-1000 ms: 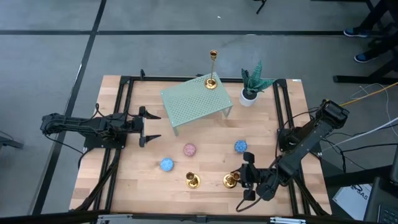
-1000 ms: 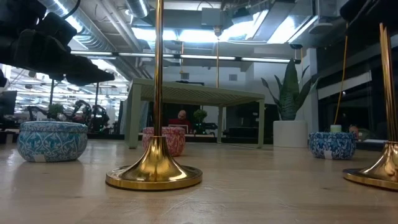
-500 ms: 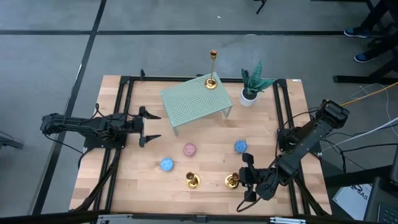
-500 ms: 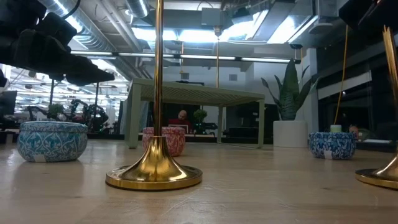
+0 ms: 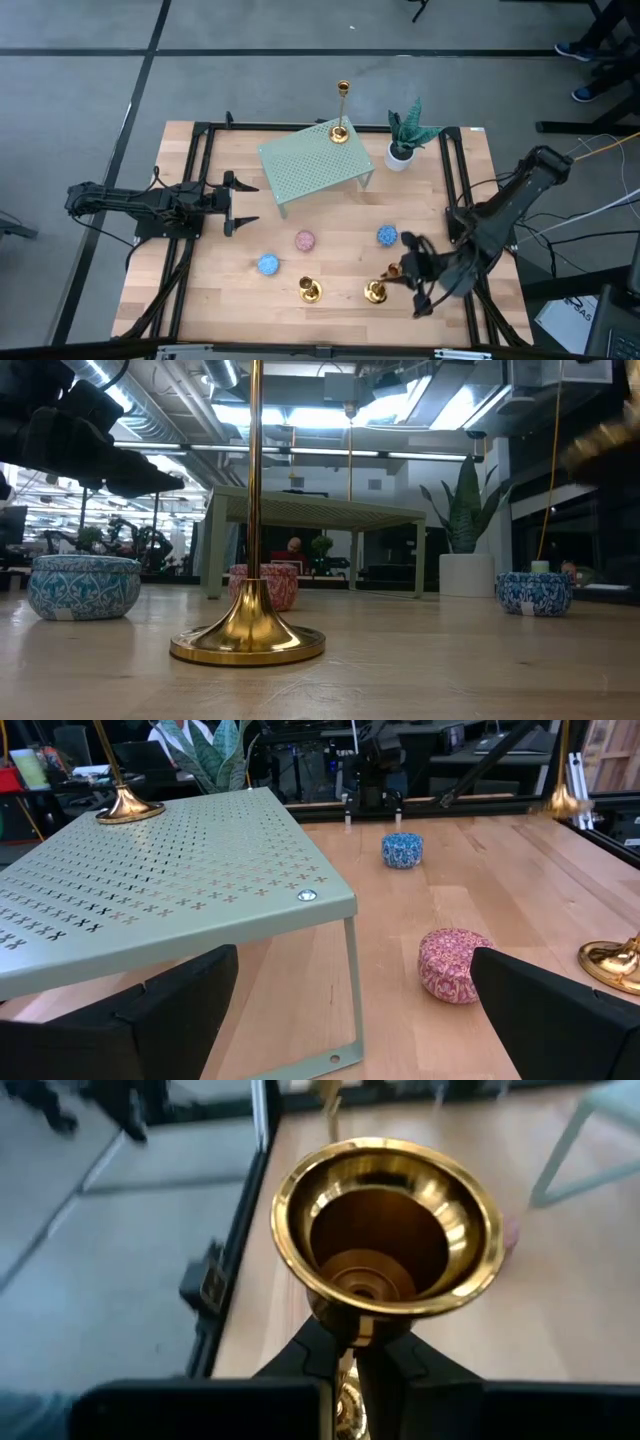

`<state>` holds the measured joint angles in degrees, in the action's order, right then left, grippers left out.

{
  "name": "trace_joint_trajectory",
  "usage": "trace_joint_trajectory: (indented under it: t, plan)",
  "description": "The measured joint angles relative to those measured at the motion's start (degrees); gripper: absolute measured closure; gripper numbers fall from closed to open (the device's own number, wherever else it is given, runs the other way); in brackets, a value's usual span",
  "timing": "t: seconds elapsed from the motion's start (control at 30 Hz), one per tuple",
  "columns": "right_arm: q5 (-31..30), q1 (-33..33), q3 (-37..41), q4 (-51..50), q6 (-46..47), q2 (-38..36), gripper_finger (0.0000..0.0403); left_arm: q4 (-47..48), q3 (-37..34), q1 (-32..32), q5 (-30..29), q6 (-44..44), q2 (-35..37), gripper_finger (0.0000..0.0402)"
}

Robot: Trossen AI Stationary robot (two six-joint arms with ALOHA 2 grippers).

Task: Pick & Place candle stick holders
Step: Put the right gold candle holder on the shelf

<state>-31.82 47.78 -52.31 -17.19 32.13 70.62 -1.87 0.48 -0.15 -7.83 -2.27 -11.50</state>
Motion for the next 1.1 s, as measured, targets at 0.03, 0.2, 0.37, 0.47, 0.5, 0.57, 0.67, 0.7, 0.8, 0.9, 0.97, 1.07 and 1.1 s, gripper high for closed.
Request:
trace_joint_trajectory:
  t: [0.03, 0.2, 0.37, 0.47, 0.5, 0.57, 0.67, 0.7, 0.8, 0.9, 0.97, 1.07, 1.1]
  plan:
    - [-0.46, -0.23, 0.00, 0.00, -0.64, -1.39, 0.0383, 0.00, -0.01, -0.02, 0.02, -0.01, 0.00, 0.0002]
    - [-2.05, -1.38, 0.00, -0.22, -2.84, -7.24, 0.0383, 0.00, 0.01, 0.01, -0.01, 0.00, 0.02, 0.0002]
    - [-2.88, -3.32, -0.02, -0.22, -4.83, -10.85, 0.0383, 0.00, 0.00, 0.00, 0.02, 0.00, -0.01, 0.0002]
    - [-3.10, -4.84, -0.02, 0.31, -6.75, -11.87, 0.0383, 0.00, -0.01, 0.00, 0.01, 0.00, -0.01, 0.0002]
    - [-3.10, -5.51, -0.04, 0.59, -7.21, -12.02, 0.0383, 0.00, -0.01, -0.01, 0.01, -0.01, -0.01, 0.0002]
    - [-3.10, -7.06, -0.04, 1.31, -8.43, -12.06, 0.0383, 0.00, 0.01, 0.01, 0.02, 0.00, -0.01, 0.0002]
    - [-3.01, -9.95, -0.04, 2.74, -10.69, -12.06, 0.0383, 0.01, 0.00, 0.01, 0.00, -0.01, -0.01, 0.0002]
    - [-2.70, -11.11, -0.04, 3.32, -11.84, -12.06, 0.0383, 0.01, 0.00, 0.01, 0.01, 0.00, -0.01, 0.0002]
    - [-2.51, -15.03, -0.04, 5.81, -14.80, -12.06, 0.0383, 0.00, -0.01, 0.01, 0.01, 0.00, 0.00, 0.0002]
    - [-0.21, -19.58, -0.09, 8.03, -17.77, -12.09, 0.0383, 0.00, 0.01, -0.02, -0.01, 0.00, -0.01, 0.0002]
    - [1.49, -22.87, -0.09, 8.61, -19.16, -12.10, 0.0383, 0.00, -0.01, 0.00, 0.02, 0.00, -0.01, 0.0002]
    - [2.73, -28.44, -0.09, 8.94, -19.69, -12.09, 0.0383, 0.02, 0.00, 0.00, 0.00, 0.00, 0.00, 0.0001]
    - [3.45, -30.44, -0.09, 9.23, -20.04, -12.08, 0.0383, 0.01, 0.01, 0.00, -0.01, -0.01, 0.00, 0.0001]
